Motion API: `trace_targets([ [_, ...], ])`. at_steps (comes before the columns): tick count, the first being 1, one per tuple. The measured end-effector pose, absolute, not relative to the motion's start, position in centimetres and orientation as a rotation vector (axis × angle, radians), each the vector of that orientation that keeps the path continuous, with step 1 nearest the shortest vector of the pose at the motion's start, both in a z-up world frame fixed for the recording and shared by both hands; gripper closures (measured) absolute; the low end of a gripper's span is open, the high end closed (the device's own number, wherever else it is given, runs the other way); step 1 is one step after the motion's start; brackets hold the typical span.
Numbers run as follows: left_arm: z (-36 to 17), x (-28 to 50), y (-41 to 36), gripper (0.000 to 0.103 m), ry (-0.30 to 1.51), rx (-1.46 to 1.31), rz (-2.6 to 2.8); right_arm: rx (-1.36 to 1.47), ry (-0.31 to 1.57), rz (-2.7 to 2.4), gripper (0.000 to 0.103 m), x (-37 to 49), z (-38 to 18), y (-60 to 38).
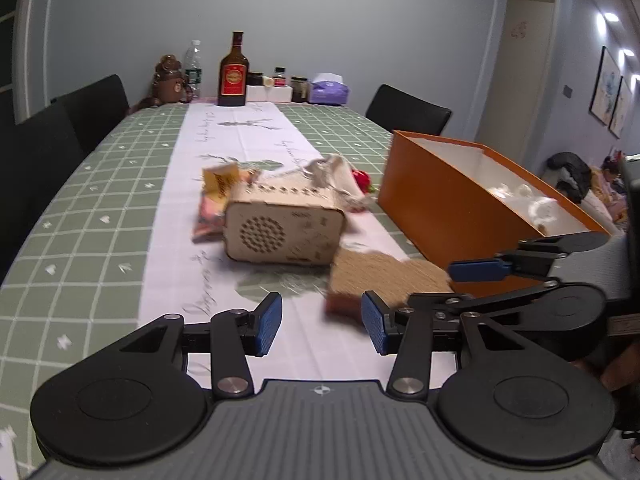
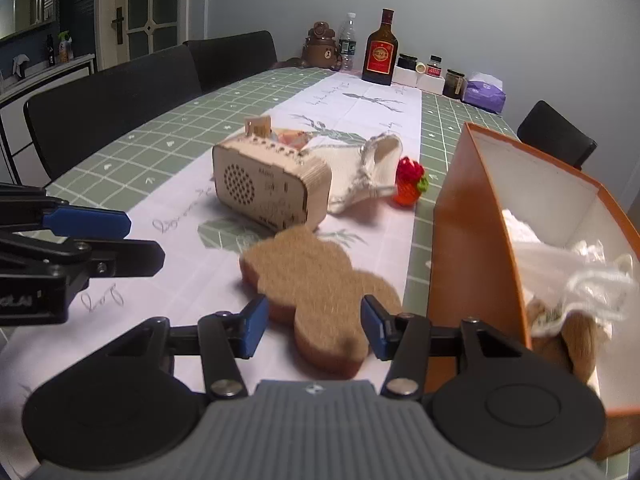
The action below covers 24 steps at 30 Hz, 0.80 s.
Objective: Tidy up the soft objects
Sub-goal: 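Withdraw both tools from the box toward the snack bag and sponge, then grasp the Deeger snack bag with the left tool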
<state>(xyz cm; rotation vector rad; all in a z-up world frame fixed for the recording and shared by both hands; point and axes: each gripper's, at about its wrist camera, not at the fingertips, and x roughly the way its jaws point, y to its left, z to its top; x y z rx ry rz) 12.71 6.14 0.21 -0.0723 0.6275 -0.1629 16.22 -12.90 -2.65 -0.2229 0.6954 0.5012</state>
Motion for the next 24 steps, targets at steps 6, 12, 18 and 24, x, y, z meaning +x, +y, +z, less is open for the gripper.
trace_targets([
  [6,2.7,16.5,8.9,0.040,0.597,-0.105,-0.088,-0.209,0.744,0.493,0.049,20.0,-0.6,-12.2],
  [12,3.7,22.9,10.2,0.026,0.656,-0.146,-0.064,-0.272,0.761,0.508,0.046,23.1,0.0,-10.6],
  [18,1.6,30.4,11.7,0.020,0.832,-0.218,-0.074,-0.235,0.789,0.520,0.043,24.4,-0.8,-10.6],
  [24,-0.4,34.6,11.5,0.020,0.918,-0.183,-0.045,-0.225,0.829,0.527,0.043,25.4,-1.2,-10.3],
])
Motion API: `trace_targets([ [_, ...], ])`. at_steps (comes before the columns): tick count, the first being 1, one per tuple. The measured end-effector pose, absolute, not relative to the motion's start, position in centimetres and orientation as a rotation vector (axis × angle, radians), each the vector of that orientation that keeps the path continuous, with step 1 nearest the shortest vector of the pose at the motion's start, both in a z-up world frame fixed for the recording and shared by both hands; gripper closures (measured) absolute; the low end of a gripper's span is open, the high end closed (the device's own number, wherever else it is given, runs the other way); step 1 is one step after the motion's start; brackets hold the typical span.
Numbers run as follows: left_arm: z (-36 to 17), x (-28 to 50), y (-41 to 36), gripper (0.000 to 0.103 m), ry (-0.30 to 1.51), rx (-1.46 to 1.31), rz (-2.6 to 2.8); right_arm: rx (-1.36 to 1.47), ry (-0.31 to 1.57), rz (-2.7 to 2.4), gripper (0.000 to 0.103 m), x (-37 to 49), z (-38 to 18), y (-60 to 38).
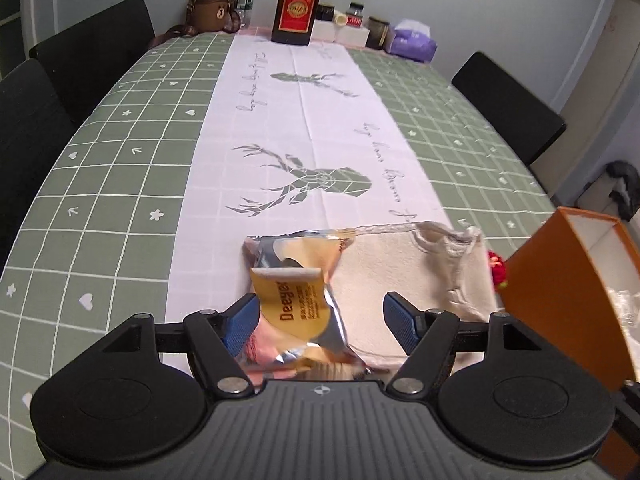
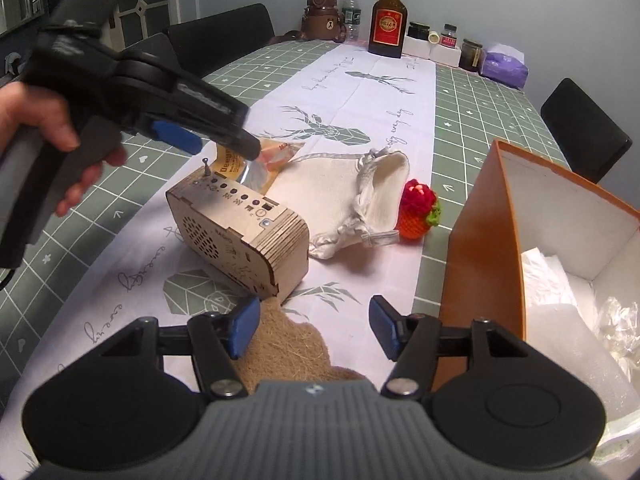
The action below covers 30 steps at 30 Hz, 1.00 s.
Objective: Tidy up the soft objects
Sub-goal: 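Grasp the Deeger snack bag with the left tool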
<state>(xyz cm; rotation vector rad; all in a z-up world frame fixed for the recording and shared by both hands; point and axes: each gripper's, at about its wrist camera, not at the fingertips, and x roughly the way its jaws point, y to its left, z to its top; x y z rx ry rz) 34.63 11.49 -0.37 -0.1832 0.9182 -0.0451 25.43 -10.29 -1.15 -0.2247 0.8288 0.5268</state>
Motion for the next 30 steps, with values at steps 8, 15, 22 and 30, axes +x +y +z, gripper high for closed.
trace_targets([
  [8,-2.7,36.9,11.2,0.020,0.991,-0.125,-0.025,-0.189,0.866,0.471,0.033,25.7,-1.7,-10.1],
  [15,-4.2,37.1,12.0,0.020,1.027,-0.126,0.002,-0.171,0.876,0.482,0.033,25.0,-2.1,-9.8],
  [22,-4.3,36.1,12.3,0.042,0.947,-0.149,-0.003,-0.161,0.871,0.457,0.032,24.7,-2.3,-10.3],
  [30,-1.0,34.2,12.7,0.047,0.824,-0.115,0.042,-0.173,0.860,0.481,0.032,24.3,-2.2,-10.7],
])
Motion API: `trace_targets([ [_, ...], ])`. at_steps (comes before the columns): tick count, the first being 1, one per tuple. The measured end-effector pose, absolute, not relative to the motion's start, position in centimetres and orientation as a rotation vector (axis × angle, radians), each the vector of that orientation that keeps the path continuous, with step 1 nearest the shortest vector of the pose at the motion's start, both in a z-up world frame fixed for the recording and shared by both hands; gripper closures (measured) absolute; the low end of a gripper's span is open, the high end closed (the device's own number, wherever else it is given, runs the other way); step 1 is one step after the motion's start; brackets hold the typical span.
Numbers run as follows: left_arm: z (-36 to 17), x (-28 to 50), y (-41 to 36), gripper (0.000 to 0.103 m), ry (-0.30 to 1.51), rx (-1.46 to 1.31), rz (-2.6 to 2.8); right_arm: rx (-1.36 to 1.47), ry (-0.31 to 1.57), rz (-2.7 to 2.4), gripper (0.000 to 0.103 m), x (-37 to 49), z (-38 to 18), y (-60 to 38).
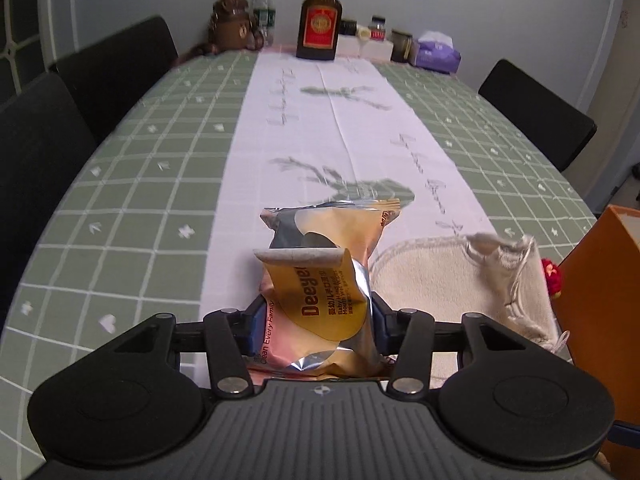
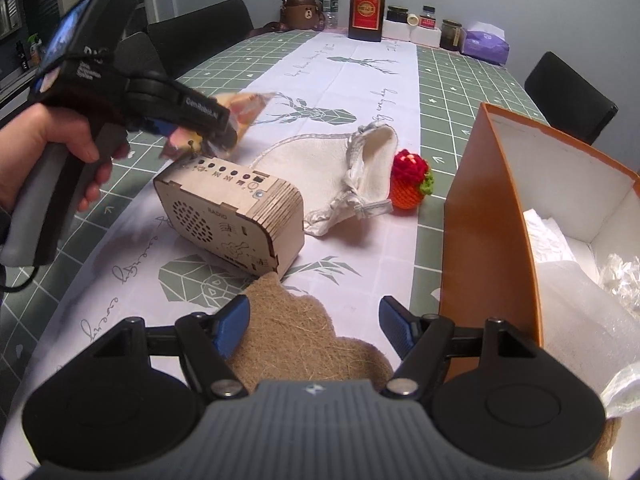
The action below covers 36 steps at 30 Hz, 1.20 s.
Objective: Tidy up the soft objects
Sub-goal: 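Grasp the Deeger snack bag with the left tool, then grasp the bear-shaped brown sponge with the right tool while the left tool holds the snack bag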
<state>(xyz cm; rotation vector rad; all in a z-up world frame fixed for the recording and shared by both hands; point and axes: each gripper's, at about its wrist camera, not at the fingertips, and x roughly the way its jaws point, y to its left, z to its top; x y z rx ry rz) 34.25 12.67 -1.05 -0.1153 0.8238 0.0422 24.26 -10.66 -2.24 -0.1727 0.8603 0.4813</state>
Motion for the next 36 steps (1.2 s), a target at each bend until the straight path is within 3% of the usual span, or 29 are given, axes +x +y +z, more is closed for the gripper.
trace_targets([
  [3,0.9,32.5,12.7,0.046,0.783,-0.101,0.068,-0.201,0.863,0.533,0.030,24.3,-1.9,-10.5],
  [4,1.4,31.8,12.7,0.046,0.771,-0.103,0.075,-0.218,0.866,0.546,0.021,24.3,-1.9,-10.4],
  [9,3.3,27.5,12.7,0.046,0.703,-0.115,0.101,-0.287,0.881,0.601,0.014,23.8,-2.2,-10.1],
  [23,2.2,16.7,11.2,0.046,0.696,-0.181,0.034,-0.129,0.955,0.625,0.011,20.7,-3.7,-10.3],
  [27,0.5,15.3,10.0,0.046,0.744,-0.183,-0.006,-0.099,0.951,0.678,0.018,19.4,-3.2,-9.7],
  [30,-0.4,14.6,9.4,0.046,0.770,-0.179,-0.022,-0.194,0.915,0.666,0.019,19.0,-2.8,-9.3],
  [36,-1.1,13.6,8.7,0.046,0.796,-0.176,-0.038,-0.479,0.915,0.598,0.011,21.6,-2.7,-8.9],
])
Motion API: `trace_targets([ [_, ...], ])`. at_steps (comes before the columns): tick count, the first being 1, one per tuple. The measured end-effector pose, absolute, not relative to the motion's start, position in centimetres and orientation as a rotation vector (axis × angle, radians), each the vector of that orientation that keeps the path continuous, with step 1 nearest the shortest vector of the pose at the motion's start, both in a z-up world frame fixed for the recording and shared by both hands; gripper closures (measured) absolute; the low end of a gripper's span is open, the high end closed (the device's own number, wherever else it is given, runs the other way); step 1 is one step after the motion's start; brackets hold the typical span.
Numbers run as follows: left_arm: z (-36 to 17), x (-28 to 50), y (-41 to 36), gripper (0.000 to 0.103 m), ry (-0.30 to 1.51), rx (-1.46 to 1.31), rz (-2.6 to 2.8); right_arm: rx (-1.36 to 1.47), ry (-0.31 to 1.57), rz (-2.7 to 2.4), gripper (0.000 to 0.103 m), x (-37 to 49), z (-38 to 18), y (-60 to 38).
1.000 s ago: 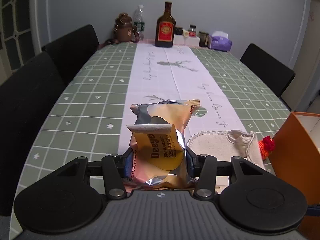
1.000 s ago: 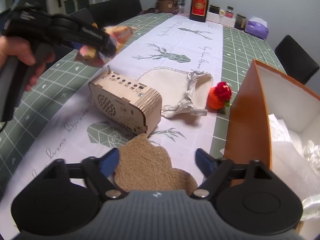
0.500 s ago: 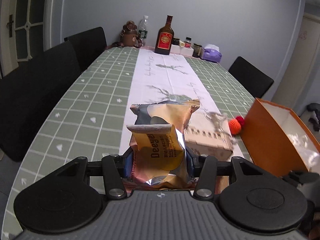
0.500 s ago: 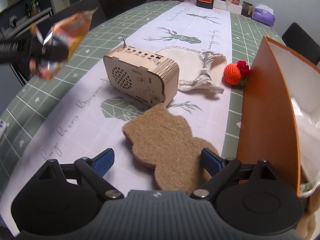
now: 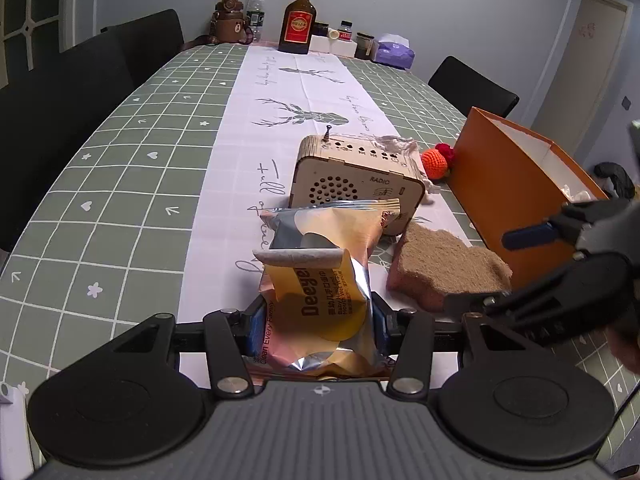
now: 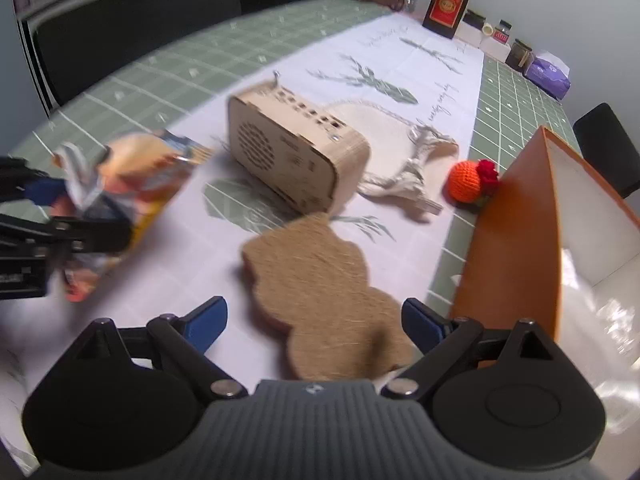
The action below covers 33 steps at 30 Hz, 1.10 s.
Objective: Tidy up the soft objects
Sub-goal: 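Grasp the bear-shaped brown sponge with the right tool while the left tool holds the snack bag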
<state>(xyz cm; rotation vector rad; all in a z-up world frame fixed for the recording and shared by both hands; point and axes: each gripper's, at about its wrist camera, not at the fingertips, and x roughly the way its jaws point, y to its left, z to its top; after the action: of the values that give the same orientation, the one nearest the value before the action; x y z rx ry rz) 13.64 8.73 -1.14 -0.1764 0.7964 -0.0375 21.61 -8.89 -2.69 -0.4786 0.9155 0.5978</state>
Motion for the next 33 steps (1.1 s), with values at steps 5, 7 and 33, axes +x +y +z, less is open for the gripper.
trace_targets([
  [5,-1.1,13.6,8.1,0.046,0.798,-0.163,-0.056,-0.605,1.002,0.610,0.009,23.1,-3.9,-8.1],
  [7,-1.2,13.6,7.9,0.046,0.797,-0.163,-0.062,-0.655,1.019,0.595,0.009,23.4,-4.5,-7.7],
  [33,-2.6,12.9,8.8,0.046,0.827,-0.175,-0.033,-0.320,0.890,0.531,0.023,15.9,-3.8,-9.0],
])
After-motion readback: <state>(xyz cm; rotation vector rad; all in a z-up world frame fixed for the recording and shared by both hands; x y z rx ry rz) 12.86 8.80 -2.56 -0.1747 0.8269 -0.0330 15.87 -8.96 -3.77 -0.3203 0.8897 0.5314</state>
